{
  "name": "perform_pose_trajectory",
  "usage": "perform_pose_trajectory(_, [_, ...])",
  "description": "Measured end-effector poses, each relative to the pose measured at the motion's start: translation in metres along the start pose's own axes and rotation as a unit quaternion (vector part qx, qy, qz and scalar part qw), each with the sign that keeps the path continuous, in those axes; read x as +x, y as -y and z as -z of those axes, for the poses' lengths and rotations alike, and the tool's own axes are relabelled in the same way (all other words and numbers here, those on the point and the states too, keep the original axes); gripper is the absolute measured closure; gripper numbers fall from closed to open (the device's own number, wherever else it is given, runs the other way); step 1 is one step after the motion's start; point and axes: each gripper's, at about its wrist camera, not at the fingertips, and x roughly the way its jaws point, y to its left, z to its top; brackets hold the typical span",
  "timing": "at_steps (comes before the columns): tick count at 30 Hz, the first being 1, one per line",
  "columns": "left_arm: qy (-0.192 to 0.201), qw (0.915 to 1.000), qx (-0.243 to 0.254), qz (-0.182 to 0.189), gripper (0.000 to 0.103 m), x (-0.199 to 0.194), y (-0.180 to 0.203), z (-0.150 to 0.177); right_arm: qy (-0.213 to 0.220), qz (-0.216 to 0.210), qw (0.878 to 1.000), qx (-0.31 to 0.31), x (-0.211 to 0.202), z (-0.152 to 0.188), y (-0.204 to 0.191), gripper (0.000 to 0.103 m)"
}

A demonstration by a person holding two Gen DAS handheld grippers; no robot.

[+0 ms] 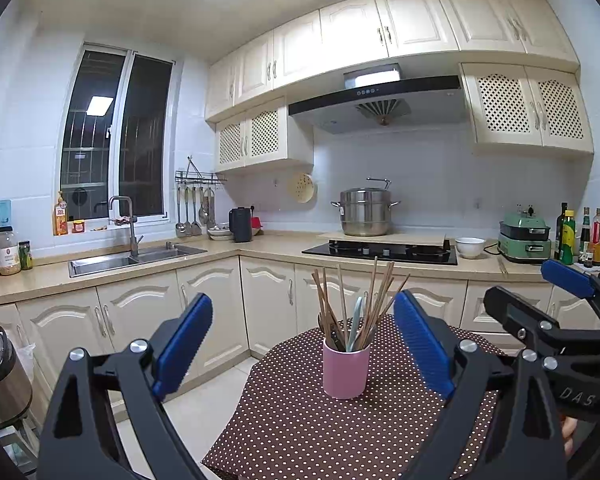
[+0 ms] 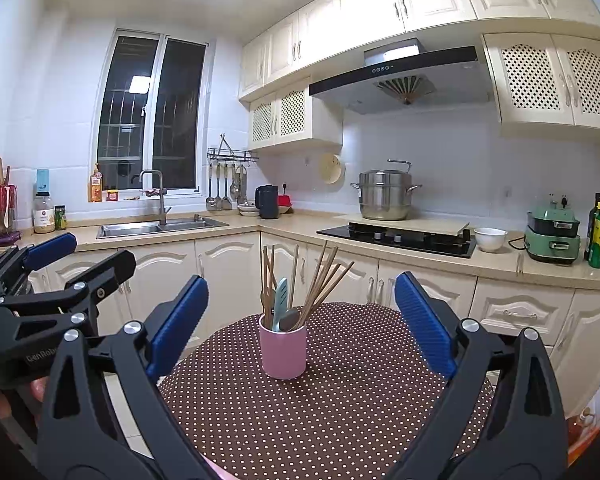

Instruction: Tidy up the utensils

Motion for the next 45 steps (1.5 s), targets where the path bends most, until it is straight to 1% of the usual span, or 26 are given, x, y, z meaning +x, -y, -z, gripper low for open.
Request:
perform_pose_trajectory(5, [0.006, 1.0, 0.001, -0.003, 0.013, 0.001, 0.003, 0.002, 0.0, 0.0, 1.0, 0.0, 0.0, 0.0, 0.001, 0.01])
perform_pose_trajectory(30, [-0.007, 0.9999, 0.012, 0.001, 0.013, 0.017, 0.007, 0.012, -0.016, 0.0, 1.0, 0.01, 0.009, 0.008, 0.007, 0.01])
perform_pose_trajectory(45, [-0.01, 0.9998, 0.016, 0.001, 0.013, 0.02, 0.008, 0.013, -0.017, 0.001, 1.0, 0.012, 0.01, 0.01, 0.006, 0.01])
